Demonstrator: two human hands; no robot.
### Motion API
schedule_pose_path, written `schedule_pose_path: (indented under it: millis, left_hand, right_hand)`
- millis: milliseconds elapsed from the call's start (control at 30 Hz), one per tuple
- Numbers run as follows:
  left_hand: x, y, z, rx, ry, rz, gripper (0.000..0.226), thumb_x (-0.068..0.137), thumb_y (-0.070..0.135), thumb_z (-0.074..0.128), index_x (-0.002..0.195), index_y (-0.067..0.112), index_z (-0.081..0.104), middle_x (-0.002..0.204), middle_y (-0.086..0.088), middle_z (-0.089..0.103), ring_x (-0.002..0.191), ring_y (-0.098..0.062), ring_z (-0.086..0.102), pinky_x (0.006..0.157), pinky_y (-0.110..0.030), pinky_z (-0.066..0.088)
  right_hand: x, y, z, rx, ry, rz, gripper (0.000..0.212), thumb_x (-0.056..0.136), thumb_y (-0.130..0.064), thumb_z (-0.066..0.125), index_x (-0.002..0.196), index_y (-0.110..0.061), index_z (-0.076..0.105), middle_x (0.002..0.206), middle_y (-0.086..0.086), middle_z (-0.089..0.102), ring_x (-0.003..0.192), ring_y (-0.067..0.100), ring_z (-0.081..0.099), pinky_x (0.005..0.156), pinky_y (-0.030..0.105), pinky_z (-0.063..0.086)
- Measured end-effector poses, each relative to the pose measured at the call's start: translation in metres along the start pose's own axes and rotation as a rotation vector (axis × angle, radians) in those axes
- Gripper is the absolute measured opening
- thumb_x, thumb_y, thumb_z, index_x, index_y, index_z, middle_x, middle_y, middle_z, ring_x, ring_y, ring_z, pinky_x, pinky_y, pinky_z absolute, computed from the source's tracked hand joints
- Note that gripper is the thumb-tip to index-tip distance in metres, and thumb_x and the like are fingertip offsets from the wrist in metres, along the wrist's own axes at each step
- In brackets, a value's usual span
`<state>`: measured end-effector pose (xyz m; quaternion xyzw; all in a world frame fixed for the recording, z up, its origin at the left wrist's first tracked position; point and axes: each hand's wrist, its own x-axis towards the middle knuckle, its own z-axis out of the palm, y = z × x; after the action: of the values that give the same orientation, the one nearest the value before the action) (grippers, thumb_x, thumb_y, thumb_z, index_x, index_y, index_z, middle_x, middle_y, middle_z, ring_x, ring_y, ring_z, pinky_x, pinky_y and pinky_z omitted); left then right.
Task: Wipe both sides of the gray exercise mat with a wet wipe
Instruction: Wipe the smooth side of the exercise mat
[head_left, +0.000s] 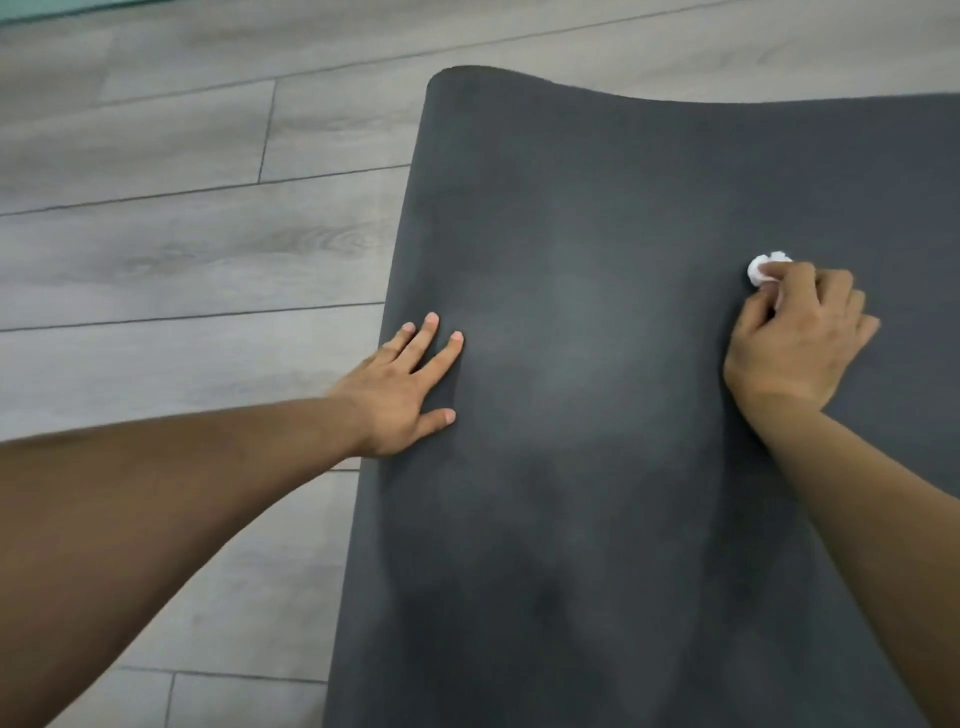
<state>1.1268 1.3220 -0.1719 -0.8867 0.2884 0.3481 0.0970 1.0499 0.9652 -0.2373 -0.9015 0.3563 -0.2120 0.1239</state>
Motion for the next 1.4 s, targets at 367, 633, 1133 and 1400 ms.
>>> schedule_pose_path:
  millis: [367, 633, 1133, 1400]
  left_hand:
    - [0.012, -0.01, 0.02, 0.028, 0.081, 0.076, 0.102, 0.094, 0.073, 0.04, 0.15, 0.036, -0.036, 0.16, -0.001, -0.042, 0.154, -0.025, -0.024, 0.129, -0.041, 0.003]
    - [0.015, -0.016, 0.028, 0.013, 0.167, 0.106, 0.093, 0.097, 0.069, 0.037, 0.16, 0.028, -0.017, 0.166, -0.005, -0.028, 0.154, -0.028, -0.025, 0.128, -0.039, -0.005]
    - [0.012, -0.007, 0.027, -0.022, 0.201, 0.075, 0.094, 0.099, 0.067, 0.038, 0.157, 0.031, -0.026, 0.164, -0.004, -0.035, 0.155, -0.027, -0.022, 0.126, -0.038, -0.005]
    - [0.014, -0.014, 0.031, -0.078, 0.232, 0.104, 0.097, 0.095, 0.07, 0.041, 0.159, 0.033, -0.021, 0.166, -0.004, -0.03, 0.156, -0.028, -0.018, 0.127, -0.039, -0.002]
  right_hand:
    - [0.001, -0.035, 0.004, -0.108, 0.008, 0.193, 0.027, 0.09, -0.019, 0.042, 0.105, -0.017, 0.064, 0.107, 0.013, 0.056, 0.098, 0.035, 0.051, 0.086, 0.042, 0.034]
    - [-0.103, -0.249, 0.046, 0.142, -0.386, -0.386, 0.017, 0.079, -0.013, 0.061, 0.089, -0.023, 0.069, 0.087, 0.003, 0.059, 0.08, 0.028, 0.057, 0.07, 0.036, 0.034]
    - [-0.086, -0.16, 0.003, 0.022, -0.193, -0.032, 0.022, 0.083, -0.011, 0.056, 0.096, -0.016, 0.073, 0.099, 0.014, 0.057, 0.087, 0.038, 0.057, 0.077, 0.042, 0.045]
    - [-0.099, -0.16, -0.003, -0.003, -0.264, -0.516, 0.019, 0.076, -0.003, 0.059, 0.092, -0.012, 0.065, 0.082, 0.01, 0.061, 0.076, 0.035, 0.058, 0.066, 0.04, 0.042]
